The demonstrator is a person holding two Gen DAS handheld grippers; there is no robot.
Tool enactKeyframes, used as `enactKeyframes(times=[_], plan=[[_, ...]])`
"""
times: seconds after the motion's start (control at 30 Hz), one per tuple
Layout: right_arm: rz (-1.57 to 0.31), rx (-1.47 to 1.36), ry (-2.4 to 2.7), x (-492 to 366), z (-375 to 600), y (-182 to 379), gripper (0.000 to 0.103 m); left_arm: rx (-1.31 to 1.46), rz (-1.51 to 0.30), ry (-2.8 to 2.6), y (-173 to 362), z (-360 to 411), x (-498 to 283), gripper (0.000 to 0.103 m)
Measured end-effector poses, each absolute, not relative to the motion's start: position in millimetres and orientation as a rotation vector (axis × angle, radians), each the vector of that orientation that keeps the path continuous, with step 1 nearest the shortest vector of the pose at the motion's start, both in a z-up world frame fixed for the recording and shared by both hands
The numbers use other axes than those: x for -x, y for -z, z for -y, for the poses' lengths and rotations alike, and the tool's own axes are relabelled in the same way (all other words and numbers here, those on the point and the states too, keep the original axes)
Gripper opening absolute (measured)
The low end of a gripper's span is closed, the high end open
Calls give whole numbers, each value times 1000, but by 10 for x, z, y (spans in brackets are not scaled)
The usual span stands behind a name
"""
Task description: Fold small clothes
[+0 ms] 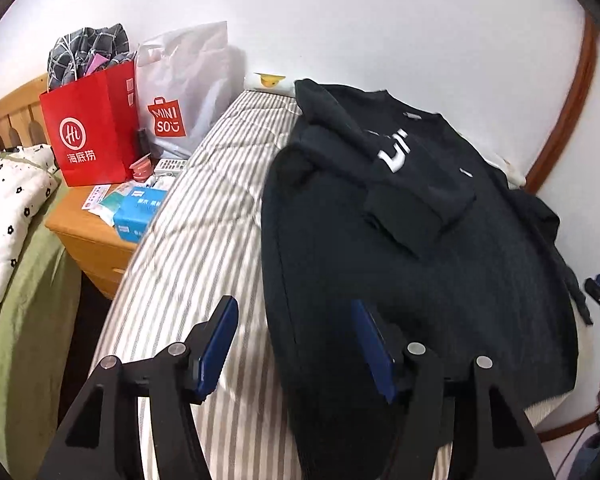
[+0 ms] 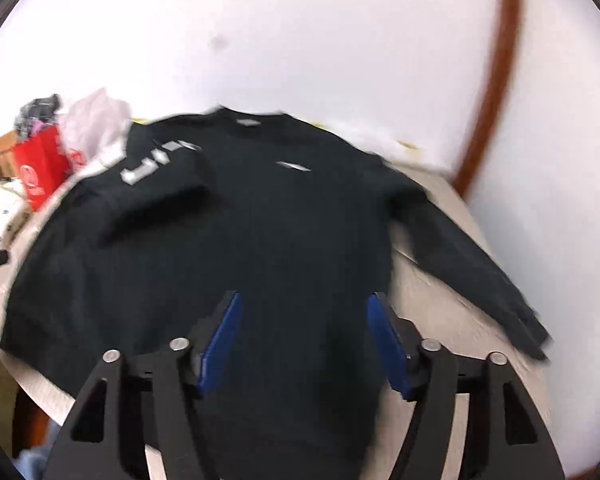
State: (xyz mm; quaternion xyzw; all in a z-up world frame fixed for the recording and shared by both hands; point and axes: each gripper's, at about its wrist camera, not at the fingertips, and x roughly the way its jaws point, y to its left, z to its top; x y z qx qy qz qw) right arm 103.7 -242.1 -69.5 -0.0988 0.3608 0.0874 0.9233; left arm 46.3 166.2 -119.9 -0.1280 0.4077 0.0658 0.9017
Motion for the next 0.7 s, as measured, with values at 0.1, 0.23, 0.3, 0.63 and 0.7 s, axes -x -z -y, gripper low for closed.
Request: enactKeyframes(times=[0.1, 0.23, 0.3, 0.63, 0.7], plan=[[-748, 229, -283, -1296, 1826, 718, 68, 250, -842, -162, 1131, -1748, -658, 59], [-775, 277, -410, -1609, 1038, 839, 69, 260, -849, -191, 1104, -1934, -894, 60], [-790, 298, -458, -1711, 759, 907, 70, 271, -850, -199, 1113, -2006, -964, 60], [-910, 381, -579, -1959, -86, 1425, 77, 323, -893, -190, 1370, -2186, -1310, 60], [-907, 420, -569, -1966, -179, 1497, 78, 330, -903, -179, 1425, -2178, -1374, 60]])
